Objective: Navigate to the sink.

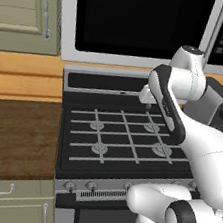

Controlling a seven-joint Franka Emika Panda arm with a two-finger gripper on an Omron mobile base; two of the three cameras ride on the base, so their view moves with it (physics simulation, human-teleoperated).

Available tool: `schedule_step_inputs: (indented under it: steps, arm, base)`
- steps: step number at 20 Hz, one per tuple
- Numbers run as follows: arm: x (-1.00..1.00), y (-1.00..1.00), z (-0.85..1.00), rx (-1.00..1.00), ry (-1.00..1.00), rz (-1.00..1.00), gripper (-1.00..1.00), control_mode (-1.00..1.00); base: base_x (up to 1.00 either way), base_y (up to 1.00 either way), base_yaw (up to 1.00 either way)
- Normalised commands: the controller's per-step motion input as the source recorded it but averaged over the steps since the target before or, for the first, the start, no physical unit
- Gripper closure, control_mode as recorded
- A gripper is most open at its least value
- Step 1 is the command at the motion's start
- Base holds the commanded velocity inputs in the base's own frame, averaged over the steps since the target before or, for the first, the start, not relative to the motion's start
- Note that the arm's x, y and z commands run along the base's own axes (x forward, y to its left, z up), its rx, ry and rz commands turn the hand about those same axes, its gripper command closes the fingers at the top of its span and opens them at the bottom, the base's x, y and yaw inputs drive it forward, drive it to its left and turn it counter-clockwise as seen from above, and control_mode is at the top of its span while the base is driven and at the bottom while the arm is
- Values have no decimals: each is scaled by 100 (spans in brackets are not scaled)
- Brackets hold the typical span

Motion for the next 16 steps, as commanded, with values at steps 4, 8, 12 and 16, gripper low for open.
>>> schedule_step_inputs:
  steps: [4, 8, 12, 16]
  arm:
    - [0, 0, 0, 0, 0, 0, -100, -100]
    - [0, 0, 0, 0, 0, 0, -100, 100]
    - [0, 0, 0, 0, 0, 0, -100, 100]
    - [0, 0, 0, 0, 0, 0, -100, 100]
  base:
    - [0, 0, 0]
    - [0, 0, 0]
    - [-9, 0, 0]
    - [-91, -27, 0]
